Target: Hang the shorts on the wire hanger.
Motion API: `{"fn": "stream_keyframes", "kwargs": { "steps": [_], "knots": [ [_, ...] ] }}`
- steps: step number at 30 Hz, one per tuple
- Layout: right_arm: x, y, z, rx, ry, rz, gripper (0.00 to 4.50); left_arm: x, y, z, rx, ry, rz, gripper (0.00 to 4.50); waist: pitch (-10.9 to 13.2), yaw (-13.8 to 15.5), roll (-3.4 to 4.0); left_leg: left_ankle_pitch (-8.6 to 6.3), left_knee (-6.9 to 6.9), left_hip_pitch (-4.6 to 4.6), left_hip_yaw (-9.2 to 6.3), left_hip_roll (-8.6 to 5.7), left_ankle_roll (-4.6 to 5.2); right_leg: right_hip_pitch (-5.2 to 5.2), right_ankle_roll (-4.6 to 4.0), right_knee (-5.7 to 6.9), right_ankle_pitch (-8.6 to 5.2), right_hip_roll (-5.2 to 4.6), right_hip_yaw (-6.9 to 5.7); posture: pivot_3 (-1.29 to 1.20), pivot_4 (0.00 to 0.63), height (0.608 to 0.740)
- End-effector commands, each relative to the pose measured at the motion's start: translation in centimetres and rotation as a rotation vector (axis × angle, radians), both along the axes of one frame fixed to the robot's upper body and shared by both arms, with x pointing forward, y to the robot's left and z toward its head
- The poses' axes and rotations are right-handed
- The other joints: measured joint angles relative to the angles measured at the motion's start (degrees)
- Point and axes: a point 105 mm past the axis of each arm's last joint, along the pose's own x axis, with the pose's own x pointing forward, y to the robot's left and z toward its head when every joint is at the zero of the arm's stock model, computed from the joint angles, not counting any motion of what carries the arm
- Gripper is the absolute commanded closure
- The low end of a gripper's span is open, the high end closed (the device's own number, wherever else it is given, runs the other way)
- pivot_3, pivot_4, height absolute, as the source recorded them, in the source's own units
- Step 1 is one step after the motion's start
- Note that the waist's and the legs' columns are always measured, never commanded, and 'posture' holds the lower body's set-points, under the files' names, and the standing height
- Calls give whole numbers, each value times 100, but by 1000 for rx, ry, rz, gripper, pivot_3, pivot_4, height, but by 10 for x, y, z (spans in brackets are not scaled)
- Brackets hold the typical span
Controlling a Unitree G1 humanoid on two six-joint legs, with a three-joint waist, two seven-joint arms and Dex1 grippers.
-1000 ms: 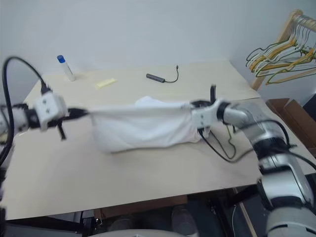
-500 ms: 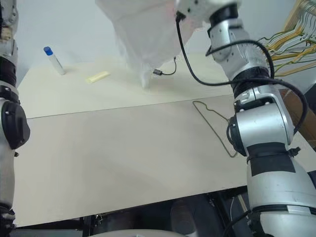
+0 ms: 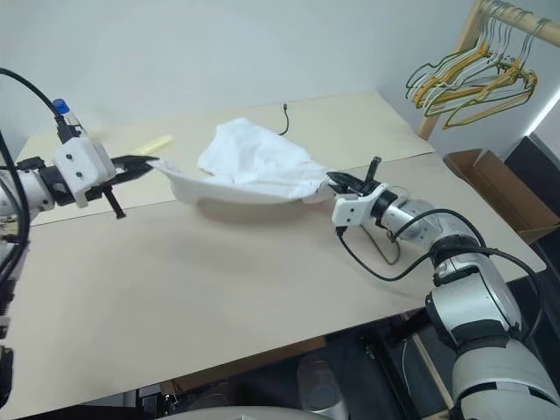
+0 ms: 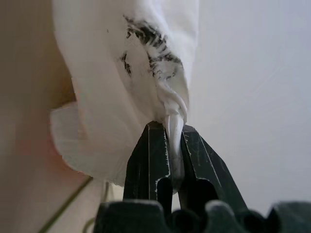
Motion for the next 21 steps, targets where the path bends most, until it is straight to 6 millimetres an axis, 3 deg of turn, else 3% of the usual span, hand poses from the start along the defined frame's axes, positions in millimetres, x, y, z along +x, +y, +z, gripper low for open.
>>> {"fn": "stream_keyframes", "kwargs": {
  "steps": [1, 5, 12, 17, 21],
  "knots": [
    [-12, 9, -6, -71, 21, 105, 4500, -39, 1, -7, 112, 187, -96, 4472, 1, 19, 1, -4, -2, 26, -1, 2, 5, 30, -3, -9, -2, 5, 0, -58, 0, 740],
    [-22, 12, -19, -135, 43, 153, 4500, -82, 11, -30, 258, 408, -157, 4472, 5, 119, -1, -18, -19, 124, -2, 7, 17, 135, -19, -39, -15, 10, -2, -51, 0, 740],
    [-33, 7, -38, -265, 6, 207, 4500, -155, -17, -50, 248, 676, -374, 4472, 6, 416, 0, -36, -35, 158, 1, 17, 14, 179, -27, -75, -19, 14, -7, -51, 0, 740],
    [-55, -6, -49, -316, 38, 281, 4500, -177, -40, -60, 185, 728, -427, 4472, 6, 679, -1, -36, -34, 167, 2, 19, 14, 187, -37, -71, -24, 16, -10, -58, 0, 740],
    [-89, -19, -57, -327, 115, 365, 4500, -188, -38, -73, 174, 768, -426, 4472, 5, 765, -2, -38, -34, 170, 7, 19, 17, 191, -45, -74, -30, 16, -9, -76, 0, 740]
  ]
}}
